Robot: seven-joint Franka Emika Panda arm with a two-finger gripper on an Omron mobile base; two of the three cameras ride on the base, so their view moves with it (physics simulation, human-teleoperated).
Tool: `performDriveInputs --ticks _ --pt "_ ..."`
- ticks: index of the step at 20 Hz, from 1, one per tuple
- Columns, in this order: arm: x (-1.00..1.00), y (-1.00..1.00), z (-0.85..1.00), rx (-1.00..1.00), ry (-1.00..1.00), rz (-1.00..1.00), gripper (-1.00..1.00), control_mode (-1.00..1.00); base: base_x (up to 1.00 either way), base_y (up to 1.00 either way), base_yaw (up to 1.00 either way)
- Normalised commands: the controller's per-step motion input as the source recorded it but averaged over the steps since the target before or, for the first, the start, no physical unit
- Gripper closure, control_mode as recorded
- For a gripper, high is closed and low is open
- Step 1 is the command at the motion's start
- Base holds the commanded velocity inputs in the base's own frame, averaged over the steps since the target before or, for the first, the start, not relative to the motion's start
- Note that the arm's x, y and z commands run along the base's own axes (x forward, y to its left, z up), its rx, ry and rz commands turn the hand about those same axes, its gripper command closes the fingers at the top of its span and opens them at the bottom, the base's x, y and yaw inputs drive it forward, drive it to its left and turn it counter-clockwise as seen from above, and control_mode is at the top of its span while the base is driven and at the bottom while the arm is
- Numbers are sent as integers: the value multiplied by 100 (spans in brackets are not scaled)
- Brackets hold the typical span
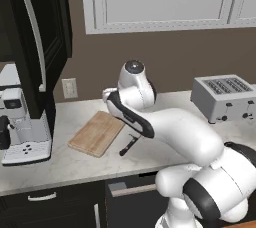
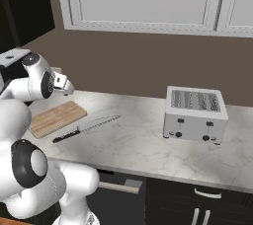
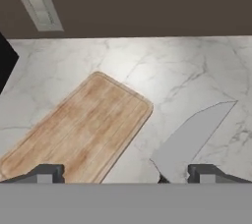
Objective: Move the cutting board and knife to the sink. Then move spray from the cabinet to the counter.
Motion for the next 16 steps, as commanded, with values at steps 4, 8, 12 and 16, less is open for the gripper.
performDriveInputs --ticks 4,8,12,16 --pt "40 0 -19 3 6 0 -100 -100 0 0 0" --pt "28 4 -31 0 11 0 -100 -100 0 0 0" --pt "19 6 -34 0 13 0 -100 -100 0 0 0" --pt "16 2 -26 0 6 0 -100 -100 0 0 0"
